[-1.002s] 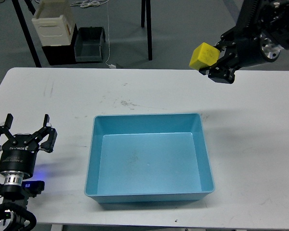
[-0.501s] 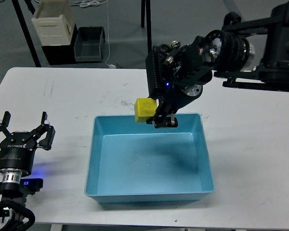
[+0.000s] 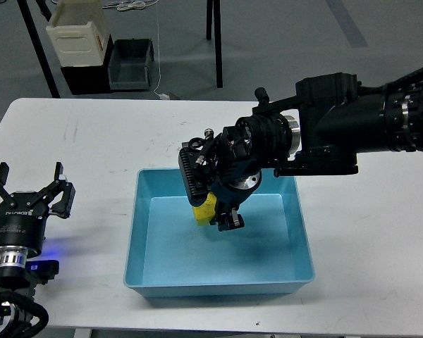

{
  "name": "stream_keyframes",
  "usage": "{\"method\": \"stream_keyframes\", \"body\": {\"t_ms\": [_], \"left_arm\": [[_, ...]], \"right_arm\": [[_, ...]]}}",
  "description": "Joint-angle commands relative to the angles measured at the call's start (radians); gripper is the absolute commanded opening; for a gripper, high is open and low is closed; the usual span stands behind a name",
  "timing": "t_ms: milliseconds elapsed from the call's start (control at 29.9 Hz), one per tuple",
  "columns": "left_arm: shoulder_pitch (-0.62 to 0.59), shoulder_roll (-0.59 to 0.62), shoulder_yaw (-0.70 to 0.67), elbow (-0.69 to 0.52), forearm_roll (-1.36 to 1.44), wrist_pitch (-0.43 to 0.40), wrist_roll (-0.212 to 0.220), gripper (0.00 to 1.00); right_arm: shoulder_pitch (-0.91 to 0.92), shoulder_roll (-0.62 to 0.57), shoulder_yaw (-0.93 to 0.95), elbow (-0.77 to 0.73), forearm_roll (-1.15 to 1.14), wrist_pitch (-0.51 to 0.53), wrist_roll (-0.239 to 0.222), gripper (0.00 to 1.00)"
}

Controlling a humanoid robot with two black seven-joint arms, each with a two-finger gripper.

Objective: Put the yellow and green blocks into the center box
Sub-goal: 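Lower the yellow cube into the box and open the right gripper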

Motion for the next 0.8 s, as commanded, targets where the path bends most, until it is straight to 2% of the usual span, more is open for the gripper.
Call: {"method": "stream_keyframes", "body": {"t_ms": [0, 301, 334, 534, 768], "left_arm": [[0.000, -0.001, 0.000, 0.000, 0.000, 0.000, 0.000, 1.00], [0.000, -0.001, -0.005, 0.000, 0.000, 0.000, 0.000, 1.00], [0.000, -0.001, -0.006, 0.002, 0.000, 0.000, 0.000, 1.00], [-0.004, 0.002, -0.006, 0.002, 0.000, 0.000, 0.000, 1.00], [-0.029, 0.041, -0.016, 0.003, 0.008, 0.000, 0.000, 1.00]], "right_arm": [[-0.011, 0.000, -0.013, -0.002, 0.000, 0.000, 0.000, 0.24], [-0.021, 0.000, -0.013, -0.011, 0.051, 0.001, 0.000, 0.79], [-0.021, 0.000, -0.013, -0.017, 0.054, 0.001, 0.000, 0.83], [-0.013, 0.000, -0.010, -0.028, 0.086, 0.000, 0.000, 0.94], [0.033, -0.029, 0.076, -0.032, 0.212, -0.014, 0.000, 0.98]]}}
